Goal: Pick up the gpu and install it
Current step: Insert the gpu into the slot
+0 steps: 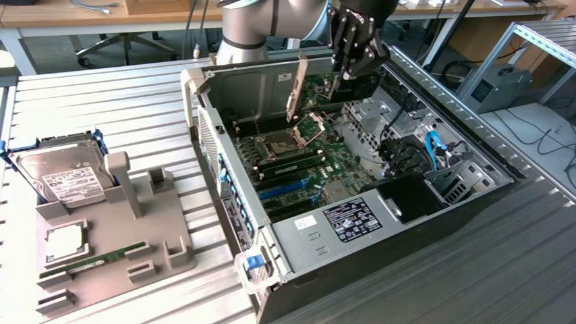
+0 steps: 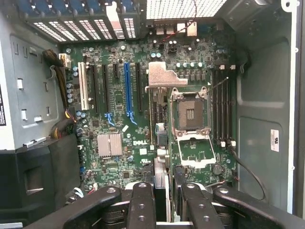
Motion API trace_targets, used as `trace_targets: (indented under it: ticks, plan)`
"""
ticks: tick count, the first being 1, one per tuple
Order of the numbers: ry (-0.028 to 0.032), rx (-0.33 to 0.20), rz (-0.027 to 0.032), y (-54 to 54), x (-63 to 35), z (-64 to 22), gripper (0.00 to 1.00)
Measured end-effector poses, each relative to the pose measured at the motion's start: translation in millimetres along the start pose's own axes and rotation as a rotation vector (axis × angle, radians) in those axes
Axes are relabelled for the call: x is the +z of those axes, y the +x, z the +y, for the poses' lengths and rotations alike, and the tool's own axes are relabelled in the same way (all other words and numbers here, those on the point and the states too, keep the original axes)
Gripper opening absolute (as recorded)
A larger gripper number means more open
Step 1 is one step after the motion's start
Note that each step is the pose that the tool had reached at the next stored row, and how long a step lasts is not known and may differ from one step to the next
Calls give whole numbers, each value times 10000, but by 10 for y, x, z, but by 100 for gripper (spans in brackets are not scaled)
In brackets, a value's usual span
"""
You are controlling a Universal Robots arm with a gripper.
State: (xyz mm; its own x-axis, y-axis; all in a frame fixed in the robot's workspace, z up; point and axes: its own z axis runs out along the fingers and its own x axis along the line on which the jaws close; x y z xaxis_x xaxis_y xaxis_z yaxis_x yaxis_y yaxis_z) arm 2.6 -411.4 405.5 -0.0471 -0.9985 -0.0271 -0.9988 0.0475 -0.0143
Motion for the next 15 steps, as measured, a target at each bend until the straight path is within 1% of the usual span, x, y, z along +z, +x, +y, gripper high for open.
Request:
trace_targets:
  ticks: [15]
  plan:
    - [-11,-422,-7,0,0,0,27]
